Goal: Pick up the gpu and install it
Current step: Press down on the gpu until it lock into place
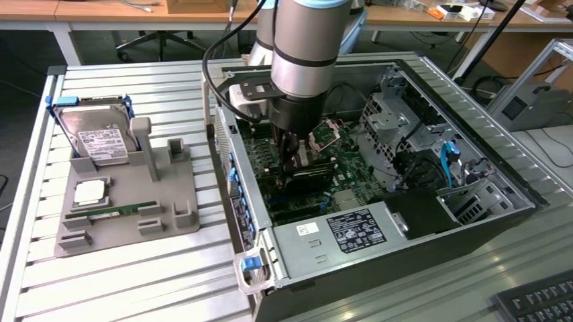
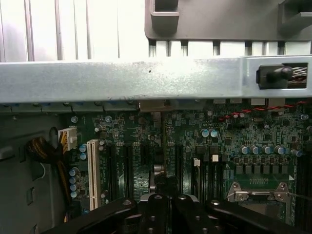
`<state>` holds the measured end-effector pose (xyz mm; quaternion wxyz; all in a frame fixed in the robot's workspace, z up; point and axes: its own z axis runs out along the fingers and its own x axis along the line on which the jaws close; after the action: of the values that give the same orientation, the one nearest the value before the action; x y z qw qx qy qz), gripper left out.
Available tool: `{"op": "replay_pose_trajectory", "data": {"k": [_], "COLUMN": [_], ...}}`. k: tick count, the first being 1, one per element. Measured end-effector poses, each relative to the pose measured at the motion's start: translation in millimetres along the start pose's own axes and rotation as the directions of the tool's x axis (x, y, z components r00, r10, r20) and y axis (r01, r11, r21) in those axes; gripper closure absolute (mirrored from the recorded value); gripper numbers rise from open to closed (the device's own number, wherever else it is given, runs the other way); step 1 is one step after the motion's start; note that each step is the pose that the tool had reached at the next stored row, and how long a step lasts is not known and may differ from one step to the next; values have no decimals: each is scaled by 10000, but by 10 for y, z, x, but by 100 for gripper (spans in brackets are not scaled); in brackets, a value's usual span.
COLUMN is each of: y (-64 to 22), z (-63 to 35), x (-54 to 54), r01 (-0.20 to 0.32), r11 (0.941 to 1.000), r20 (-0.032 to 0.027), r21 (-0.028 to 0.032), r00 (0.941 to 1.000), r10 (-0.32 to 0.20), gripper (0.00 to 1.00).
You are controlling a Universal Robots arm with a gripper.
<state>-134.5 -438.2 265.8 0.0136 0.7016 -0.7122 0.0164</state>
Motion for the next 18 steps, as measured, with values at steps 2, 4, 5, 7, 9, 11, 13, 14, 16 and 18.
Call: {"op": "replay_pose_trajectory", "data": {"k": [2, 4, 5, 7, 9, 11, 13, 14, 16, 18], "y": [0, 0, 0, 13, 26, 27, 23, 22, 22, 21], "z": [0, 1, 2, 8, -4, -4, 1, 3, 5, 0], "x": [0, -1, -1, 0, 13, 13, 7, 5, 6, 5], "r01": [1, 1, 1, 3, 3, -1, -2, -2, 0, 0], "r11": [10000, 10000, 10000, 10000, 10000, 10000, 10000, 10000, 10000, 10000], "r20": [-10, -11, -10, 0, -23, -23, -10, -5, -1, -8], "r21": [-7, -8, -7, 4, -16, -19, -9, -4, -1, -6], "r00": [10000, 10000, 10000, 10000, 10000, 10000, 10000, 10000, 10000, 10000], "r10": [-1, -1, -1, -3, -3, 1, 2, 2, 0, 0], "gripper": [89, 89, 89, 89, 89, 89, 89, 89, 89, 89]}}
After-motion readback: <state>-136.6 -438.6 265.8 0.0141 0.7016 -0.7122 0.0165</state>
